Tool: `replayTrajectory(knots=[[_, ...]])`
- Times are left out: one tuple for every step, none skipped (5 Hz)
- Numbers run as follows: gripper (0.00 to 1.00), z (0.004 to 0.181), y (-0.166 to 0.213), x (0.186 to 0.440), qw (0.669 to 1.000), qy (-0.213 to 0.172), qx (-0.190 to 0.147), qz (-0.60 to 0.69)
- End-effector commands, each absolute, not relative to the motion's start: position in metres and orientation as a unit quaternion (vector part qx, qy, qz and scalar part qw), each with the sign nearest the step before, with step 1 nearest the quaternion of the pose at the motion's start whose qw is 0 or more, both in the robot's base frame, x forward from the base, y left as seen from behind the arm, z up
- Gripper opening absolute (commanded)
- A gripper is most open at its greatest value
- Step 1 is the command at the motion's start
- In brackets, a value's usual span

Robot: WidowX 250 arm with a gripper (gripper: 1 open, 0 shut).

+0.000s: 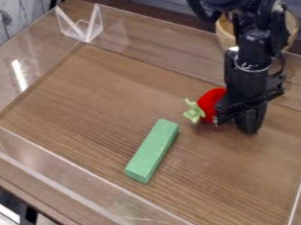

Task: Move the red object to the left side of the table

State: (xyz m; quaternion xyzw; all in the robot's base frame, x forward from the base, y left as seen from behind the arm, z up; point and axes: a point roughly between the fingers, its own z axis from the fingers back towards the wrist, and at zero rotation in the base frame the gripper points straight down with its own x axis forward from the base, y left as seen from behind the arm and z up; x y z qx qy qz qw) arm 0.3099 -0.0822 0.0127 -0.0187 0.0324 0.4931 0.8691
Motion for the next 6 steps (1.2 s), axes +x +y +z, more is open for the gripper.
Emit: replayTrajectory(knots=[[0.00,0.017,-0.076,0.308,0.863,0.039,-0.014,0.504],[0.00,0.017,-0.074,0.307,0.859,0.045,-0.011,0.509],[0.00,0.016,-0.071,0.305,0.856,0.052,-0.007,0.514],[0.00,0.016,-0.069,0.303,0.853,0.058,-0.003,0.519],[0.00,0.015,-0.067,0.301,0.850,0.064,0.002,0.523],[0.00,0.015,-0.065,0.299,0.847,0.071,0.007,0.526]])
